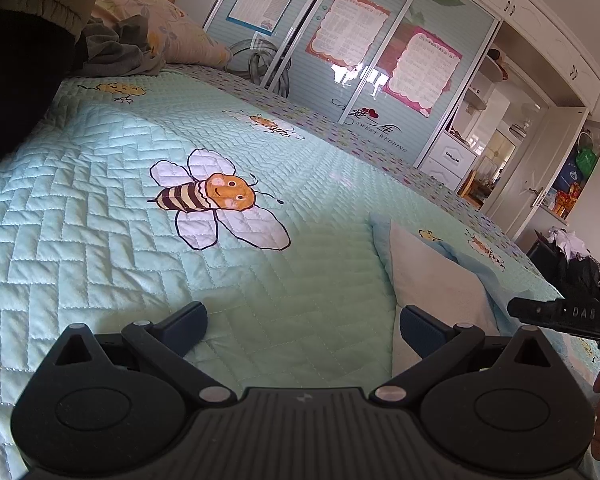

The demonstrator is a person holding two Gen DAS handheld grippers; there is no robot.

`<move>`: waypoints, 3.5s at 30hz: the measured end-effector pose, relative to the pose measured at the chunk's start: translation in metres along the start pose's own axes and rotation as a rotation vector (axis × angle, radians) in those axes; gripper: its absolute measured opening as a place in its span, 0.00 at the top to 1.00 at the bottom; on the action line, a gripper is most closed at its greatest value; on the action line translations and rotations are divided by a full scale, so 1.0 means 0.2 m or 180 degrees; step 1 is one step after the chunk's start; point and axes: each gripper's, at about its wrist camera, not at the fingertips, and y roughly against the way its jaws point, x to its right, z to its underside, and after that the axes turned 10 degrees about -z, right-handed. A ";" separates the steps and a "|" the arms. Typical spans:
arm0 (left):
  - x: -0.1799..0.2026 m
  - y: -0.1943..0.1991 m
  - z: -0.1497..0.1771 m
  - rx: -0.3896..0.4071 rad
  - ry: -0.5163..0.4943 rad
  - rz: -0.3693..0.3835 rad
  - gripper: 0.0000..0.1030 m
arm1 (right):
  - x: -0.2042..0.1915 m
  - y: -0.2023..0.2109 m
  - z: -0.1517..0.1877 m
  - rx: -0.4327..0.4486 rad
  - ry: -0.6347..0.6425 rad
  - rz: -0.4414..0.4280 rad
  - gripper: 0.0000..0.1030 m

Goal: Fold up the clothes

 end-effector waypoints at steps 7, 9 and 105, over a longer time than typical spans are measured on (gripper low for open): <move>-0.01 0.00 0.00 0.0003 0.0004 0.0004 0.01 | -0.03 -0.06 0.01 -0.0227 0.0545 0.0452 0.45; 0.00 0.00 0.00 0.0004 0.0001 0.0002 0.01 | 0.00 -0.11 0.03 -0.0339 0.0486 0.0378 0.72; -0.02 -0.01 -0.01 0.0005 0.0018 0.0009 0.01 | 0.83 0.40 -0.03 0.0504 -0.1625 0.0408 0.57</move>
